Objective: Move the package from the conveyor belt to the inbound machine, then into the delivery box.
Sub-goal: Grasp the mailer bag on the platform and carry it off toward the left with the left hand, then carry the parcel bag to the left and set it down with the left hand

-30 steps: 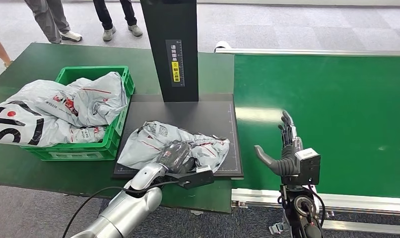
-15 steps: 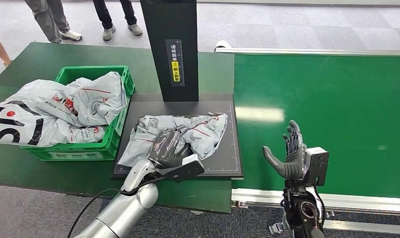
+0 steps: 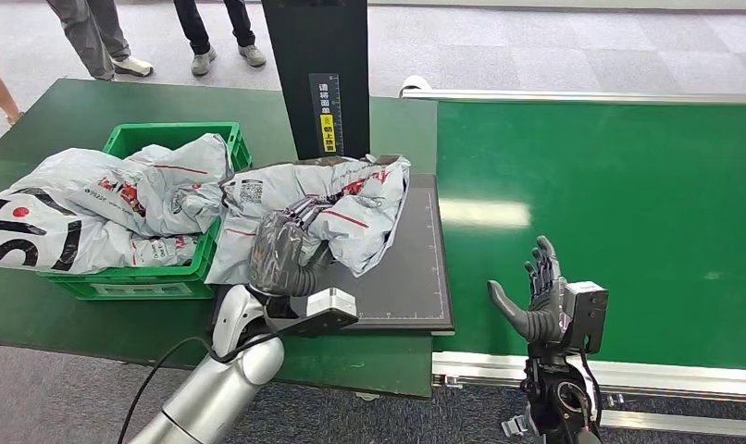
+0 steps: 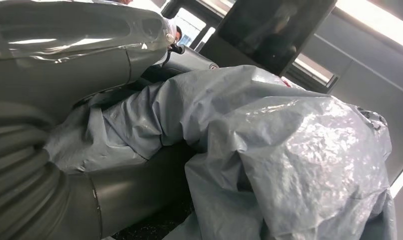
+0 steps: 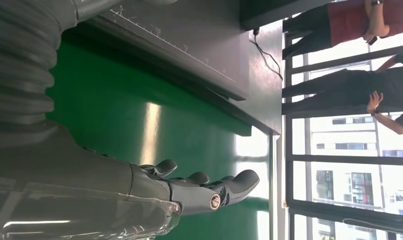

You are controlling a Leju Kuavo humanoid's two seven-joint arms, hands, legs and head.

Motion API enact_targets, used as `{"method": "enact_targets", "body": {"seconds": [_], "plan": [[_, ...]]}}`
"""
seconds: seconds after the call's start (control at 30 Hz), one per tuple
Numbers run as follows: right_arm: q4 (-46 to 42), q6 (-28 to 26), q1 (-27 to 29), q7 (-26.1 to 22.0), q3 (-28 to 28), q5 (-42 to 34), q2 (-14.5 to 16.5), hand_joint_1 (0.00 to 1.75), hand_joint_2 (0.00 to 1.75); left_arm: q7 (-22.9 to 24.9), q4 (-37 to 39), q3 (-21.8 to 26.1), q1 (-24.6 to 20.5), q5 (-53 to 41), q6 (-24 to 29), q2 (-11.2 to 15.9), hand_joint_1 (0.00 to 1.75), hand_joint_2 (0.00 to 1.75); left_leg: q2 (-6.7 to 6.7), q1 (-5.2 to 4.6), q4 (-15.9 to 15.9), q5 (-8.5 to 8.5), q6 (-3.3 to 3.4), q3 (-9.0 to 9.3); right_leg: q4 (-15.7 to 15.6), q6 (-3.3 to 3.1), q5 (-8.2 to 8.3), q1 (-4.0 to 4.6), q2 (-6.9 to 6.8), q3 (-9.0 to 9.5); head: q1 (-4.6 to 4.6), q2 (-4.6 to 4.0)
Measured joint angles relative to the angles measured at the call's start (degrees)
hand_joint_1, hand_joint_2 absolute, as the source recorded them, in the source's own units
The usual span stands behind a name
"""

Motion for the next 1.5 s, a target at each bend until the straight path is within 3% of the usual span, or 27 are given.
{"method": "enact_targets", "body": {"seconds": [0.13, 0.33, 0.47, 0.63, 0.8, 0.97, 1.23, 1.37, 1.5], "plan": [[0.72, 0.11, -0.42, -0.17, 0.51, -0.18, -0.05, 0.00, 1.75, -1.19, -3.18, 0.20, 0.40, -1.91, 4.63, 0.76, 1.75, 1.75, 0.00, 0.00, 0.00, 0.00, 0.00, -0.02, 0.00, 0.00, 0.00, 0.00, 0.00, -0.01, -0.01, 0.00], [3.22, 0.26, -2.22, -1.30, 1.92, -0.42, -0.13, 0.00, 1.75, -1.41, -9.54, 4.58, 0.53, -15.46, 5.74, 0.87, 1.75, 1.75, 0.01, 0.00, 0.00, 0.01, 0.00, -0.01, 0.00, 0.00, 0.00, 0.00, 0.00, -0.02, 0.00, 0.00], [4.10, 0.26, -2.40, -1.70, 2.38, -0.40, -0.15, 0.00, 1.75, 2.98, -9.46, 9.17, -1.64, -23.85, 5.74, 0.39, 1.75, 1.75, 0.00, 0.00, 0.00, 0.02, -0.01, -0.01, 0.00, 0.00, 0.01, 0.00, 0.00, -0.02, 0.01, 0.00], [4.38, 0.26, -2.42, -1.74, 2.51, -0.04, -0.14, 0.00, 1.75, 12.48, -0.38, 15.09, -10.01, -32.12, 5.74, 0.69, 1.75, 1.75, 0.00, 0.01, 0.00, 0.06, -0.02, 0.02, 0.01, -0.02, 0.03, 0.01, 0.00, -0.01, 0.00, 0.00], [4.43, 0.24, -2.37, -1.73, 2.52, 0.15, -0.14, 0.00, 1.75, 18.42, 12.10, 18.43, -17.78, -34.26, 5.74, 1.56, 1.75, 1.75, 0.01, 0.01, 0.01, 0.06, -0.02, 0.02, 0.02, -0.03, 0.04, 0.01, 0.01, -0.02, -0.01, 0.00], [4.43, 0.23, -2.33, -1.73, 2.52, 0.16, -0.14, 0.00, 1.75, 19.62, 19.38, 19.79, -21.03, -34.86, 5.76, 2.07, 1.75, 1.75, 0.01, 0.01, 0.01, 0.04, -0.02, -0.01, 0.02, -0.01, 0.01, 0.01, 0.01, -0.04, 0.01, 0.00], [4.43, 0.22, -2.31, -1.72, 2.52, 0.16, -0.14, 0.00, 1.75, 20.92, 23.81, 20.34, -22.76, -35.42, 5.76, 2.34, 1.75, 1.75, 0.01, 0.01, 0.01, 0.03, -0.02, -0.02, 0.02, -0.01, 0.01, 0.01, 0.01, -0.05, 0.00, 0.00], [4.43, 0.27, -2.35, -1.20, 2.52, 0.51, -0.15, 0.00, 1.75, 30.16, 29.56, 20.33, -25.10, -39.09, 2.08, 2.93, 1.75, 1.75, 0.03, 0.01, 0.00, 0.03, -0.03, -0.01, 0.02, -0.01, 0.02, 0.02, 0.02, -0.04, 0.01, 0.00], [4.60, 0.88, -2.90, -0.25, 2.78, 1.37, -0.10, 0.00, 1.75, 40.61, 36.72, 20.33, -27.55, -43.23, -8.62, 4.52, 1.75, 1.75, 0.08, 0.03, 0.00, 0.04, -0.03, 0.00, 0.03, -0.02, 0.02, 0.05, 0.08, -0.04, 0.00, 0.00]]}}
